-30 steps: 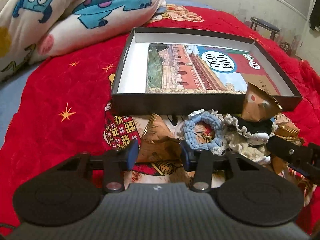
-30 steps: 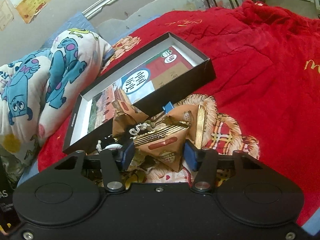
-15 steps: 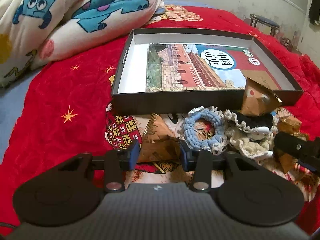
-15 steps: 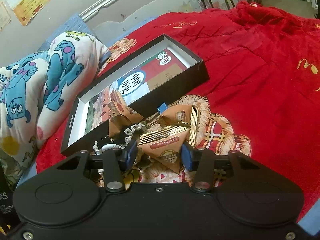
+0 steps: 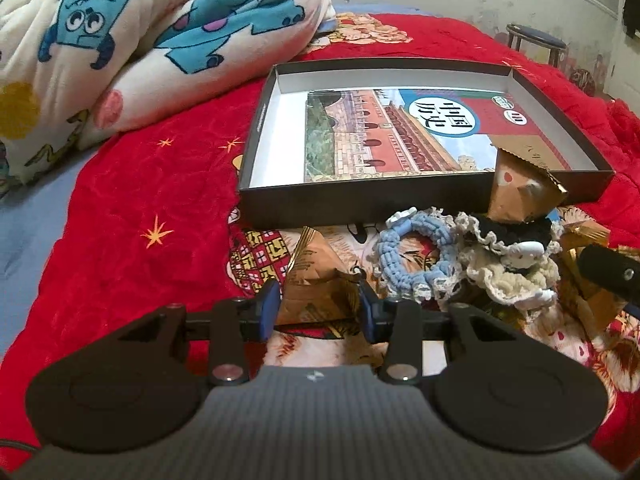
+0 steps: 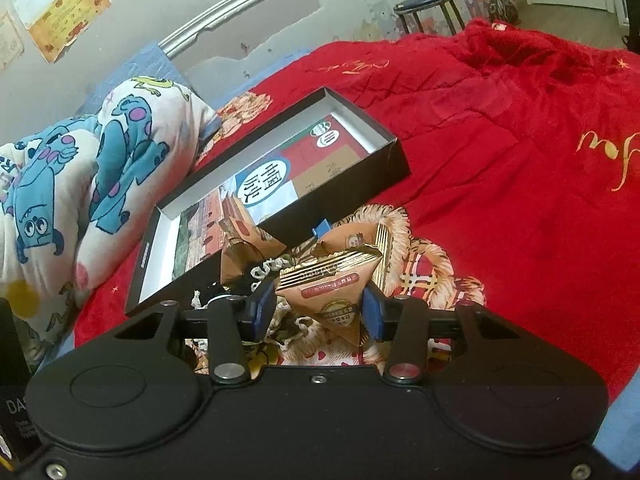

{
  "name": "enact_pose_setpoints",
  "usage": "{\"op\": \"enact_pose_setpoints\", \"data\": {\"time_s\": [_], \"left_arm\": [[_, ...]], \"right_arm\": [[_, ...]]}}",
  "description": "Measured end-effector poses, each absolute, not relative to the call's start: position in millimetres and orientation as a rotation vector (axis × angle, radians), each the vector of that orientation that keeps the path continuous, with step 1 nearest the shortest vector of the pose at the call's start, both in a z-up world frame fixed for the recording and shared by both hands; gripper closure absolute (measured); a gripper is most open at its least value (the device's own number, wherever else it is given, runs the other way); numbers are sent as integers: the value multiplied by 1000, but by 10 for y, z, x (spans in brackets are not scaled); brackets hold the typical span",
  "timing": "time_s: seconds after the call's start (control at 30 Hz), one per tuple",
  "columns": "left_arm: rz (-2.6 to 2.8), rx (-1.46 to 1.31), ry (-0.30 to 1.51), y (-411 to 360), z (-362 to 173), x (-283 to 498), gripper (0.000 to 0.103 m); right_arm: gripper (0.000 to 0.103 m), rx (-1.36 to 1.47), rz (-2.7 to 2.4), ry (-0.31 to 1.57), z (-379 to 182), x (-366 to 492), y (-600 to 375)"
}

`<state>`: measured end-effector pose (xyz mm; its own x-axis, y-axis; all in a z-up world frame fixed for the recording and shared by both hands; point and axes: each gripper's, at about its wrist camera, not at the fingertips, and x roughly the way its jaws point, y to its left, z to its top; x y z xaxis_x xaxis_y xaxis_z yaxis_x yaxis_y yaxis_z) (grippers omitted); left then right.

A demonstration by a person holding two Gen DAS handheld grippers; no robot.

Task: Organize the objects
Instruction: 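Lift both held packets and carry them over the black box lid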

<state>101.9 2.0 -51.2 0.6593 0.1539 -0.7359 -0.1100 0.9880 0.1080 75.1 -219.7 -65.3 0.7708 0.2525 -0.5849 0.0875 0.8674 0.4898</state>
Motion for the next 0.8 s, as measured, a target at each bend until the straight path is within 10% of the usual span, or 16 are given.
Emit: {"op": "enact_pose_setpoints", "data": {"time_s": [0.8], "left_arm": [[132,15,780,63,-324,796,59]], "right_arm": [[60,486,78,635,-487,521,-2216]]}}
